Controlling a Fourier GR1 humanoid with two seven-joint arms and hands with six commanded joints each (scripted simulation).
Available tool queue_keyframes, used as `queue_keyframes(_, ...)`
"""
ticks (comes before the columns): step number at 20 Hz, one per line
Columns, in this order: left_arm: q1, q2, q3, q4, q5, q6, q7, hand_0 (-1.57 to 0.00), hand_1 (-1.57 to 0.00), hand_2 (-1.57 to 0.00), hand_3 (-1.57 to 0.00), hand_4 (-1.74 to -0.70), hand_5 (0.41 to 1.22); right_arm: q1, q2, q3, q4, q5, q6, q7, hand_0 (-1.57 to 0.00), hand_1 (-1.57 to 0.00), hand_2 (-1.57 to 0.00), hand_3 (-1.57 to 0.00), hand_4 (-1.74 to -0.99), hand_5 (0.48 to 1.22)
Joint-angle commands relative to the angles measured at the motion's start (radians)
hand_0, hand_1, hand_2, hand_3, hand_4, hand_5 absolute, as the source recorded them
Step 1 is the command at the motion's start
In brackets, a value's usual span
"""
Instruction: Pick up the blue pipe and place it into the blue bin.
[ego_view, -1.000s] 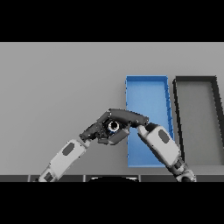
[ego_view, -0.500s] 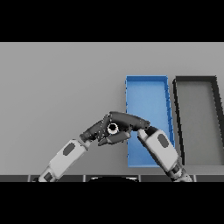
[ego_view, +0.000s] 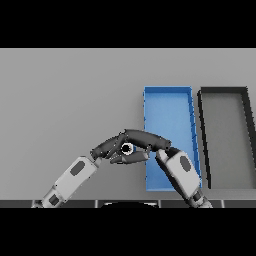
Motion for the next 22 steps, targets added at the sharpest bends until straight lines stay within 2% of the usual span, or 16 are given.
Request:
queue_keyframes(1, 0.017, 0.006, 0.002, -0.004, -0.003, 0.011, -0.004, -0.2, -0.17, -0.17, -0.07, -0.91, 0.901, 0.001, 0.007, 0.002, -0.003, 0.004, 0.0, 0.004, -1.57, -1.57, -1.57, -1.57, -1.484, 1.215)
queue_keyframes(2, 0.01, 0.003, 0.006, 0.003, -0.001, 0.014, 0.027, -0.16, -0.13, -0.14, -0.05, -0.88, 0.842, 0.003, 0.007, 0.001, -0.016, -0.004, 0.0, 0.014, -1.57, -1.57, -1.57, -1.57, -1.484, 1.216)
queue_keyframes(4, 0.012, -0.001, 0.003, 0.01, -0.016, 0.03, 0.022, -0.1, -0.09, -0.09, -0.03, -0.84, 0.754, -0.001, 0.017, -0.003, -0.017, 0.003, -0.003, 0.032, -1.57, -1.57, -1.57, -1.57, -1.485, 1.218)
queue_keyframes(6, 0.006, -0.005, 0.009, 0.036, -0.015, 0.031, -0.001, -0.07, -0.05, -0.06, -0.02, -0.83, 0.689, -0.012, 0.025, -0.018, -0.003, 0.025, -0.004, 0.037, -1.57, -1.57, -1.57, -1.57, -1.485, 1.219)
queue_keyframes(7, 0.011, -0.007, 0.006, 0.033, -0.01, 0.032, 0.0, -0.05, -0.04, -0.04, -0.02, -0.83, 0.659, -0.011, 0.03, -0.023, -0.013, 0.022, -0.004, 0.048, -1.57, -1.57, -1.57, -1.57, -1.485, 1.219)
queue_keyframes(8, 0.019, -0.017, 0.009, 0.032, 0.005, 0.035, 0.01, -0.04, -0.03, -0.04, -0.01, -0.84, 0.636, -0.003, 0.029, -0.028, -0.018, 0.02, 0.001, 0.037, -1.57, -1.57, -1.57, -1.57, -1.487, 1.22)
queue_keyframes(11, 0.039, -0.002, 0.021, -0.006, 0.038, 0.046, 0.114, -0.02, -0.02, -0.02, -0.01, -0.87, 0.612, -0.021, 0.048, -0.051, 0.008, 0.015, -0.005, 0.03, -1.57, -1.57, -1.57, -1.57, -1.491, 1.22)
queue_keyframes(13, 0.043, -0.007, 0.018, 0.003, 0.027, 0.057, 0.122, -0.01, -0.01, -0.01, 0.0, -0.88, 0.593, -0.017, 0.067, -0.061, 0.003, -0.098, -0.017, 0.09, -1.57, -1.57, -1.57, -1.57, -1.492, 1.221)
queue_keyframes(14, 0.046, -0.004, 0.014, -0.001, 0.024, 0.055, 0.13, -0.01, -0.01, -0.01, 0.0, -0.88, 0.572, -0.03, 0.074, -0.07, -0.006, -0.198, -0.045, 0.151, -1.57, -1.57, -1.57, -1.57, -1.492, 1.221)
queue_keyframes(17, 0.065, 0.001, 0.003, -0.016, 0.017, 0.055, 0.123, 0.0, 0.0, 0.0, 0.0, -0.87, 0.535, -0.096, 0.061, -0.112, -0.011, -0.361, -0.135, 0.257, -1.57, -1.57, -1.57, -1.57, -1.494, 1.221)
queue_keyframes(22, 0.068, 0.017, 0.011, -0.028, 0.032, 0.046, 0.136, 0.0, 0.0, 0.0, 0.0, -0.86, 0.503, -0.285, -0.054, -0.147, -0.006, -0.495, -0.3, 0.259, -1.57, -1.57, -1.57, -1.57, -1.493, 1.221)
